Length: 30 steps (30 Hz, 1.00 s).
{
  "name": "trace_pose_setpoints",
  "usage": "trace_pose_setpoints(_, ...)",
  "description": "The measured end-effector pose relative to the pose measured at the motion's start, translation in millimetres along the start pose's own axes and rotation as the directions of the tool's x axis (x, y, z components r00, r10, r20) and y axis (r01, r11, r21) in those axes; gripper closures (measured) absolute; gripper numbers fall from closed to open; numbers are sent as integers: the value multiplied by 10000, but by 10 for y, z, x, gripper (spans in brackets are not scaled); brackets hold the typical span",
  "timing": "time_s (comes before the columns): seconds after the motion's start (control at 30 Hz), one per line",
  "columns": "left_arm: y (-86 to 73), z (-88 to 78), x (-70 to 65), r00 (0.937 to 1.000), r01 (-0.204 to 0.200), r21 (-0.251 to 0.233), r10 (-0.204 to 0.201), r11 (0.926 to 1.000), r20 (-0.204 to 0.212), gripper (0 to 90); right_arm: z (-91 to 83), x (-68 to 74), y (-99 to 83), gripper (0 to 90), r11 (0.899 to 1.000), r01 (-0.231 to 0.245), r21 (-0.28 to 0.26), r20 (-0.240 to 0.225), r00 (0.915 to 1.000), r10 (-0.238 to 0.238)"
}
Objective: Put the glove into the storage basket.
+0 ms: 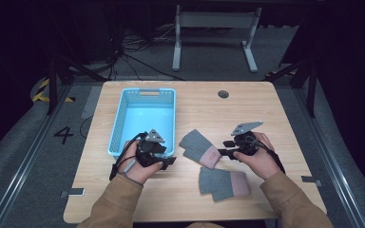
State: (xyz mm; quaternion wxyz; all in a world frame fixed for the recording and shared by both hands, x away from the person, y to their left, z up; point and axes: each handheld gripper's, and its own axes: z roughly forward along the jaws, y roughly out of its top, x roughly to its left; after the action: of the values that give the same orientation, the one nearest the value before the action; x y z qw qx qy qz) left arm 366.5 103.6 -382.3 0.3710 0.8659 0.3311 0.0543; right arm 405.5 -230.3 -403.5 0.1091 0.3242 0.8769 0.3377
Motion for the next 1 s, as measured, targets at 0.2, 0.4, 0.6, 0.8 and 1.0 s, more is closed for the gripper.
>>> trace_pose_setpoints(0.2,-61,-55,20,9998,153,-19,-154,9999,-99,459,254,27,170,572,9981,109,599,-265,9996,-94)
trace_pose_setpoints(0.4,-74,-85,18,9998,178,-67,-179,9998,-129,459,400,49,254,573,9961,142,872,-290,9995,-117)
trace_pose_setpoints(0.6,-69,-114,12,9997,192,-165,-194,9997,-119,459,594,100,336,575,9910,182,1328,-214,9997,-155)
trace_pose_setpoints(0.8,-60,-134,6,9999,125,-223,-127,9997,-91,460,732,127,363,566,9888,133,1487,-107,9999,-118)
trace_pose_setpoints(1.0,-56,-147,-5,9999,114,-253,-117,9996,-110,460,812,165,372,564,9857,224,1673,144,9996,-252)
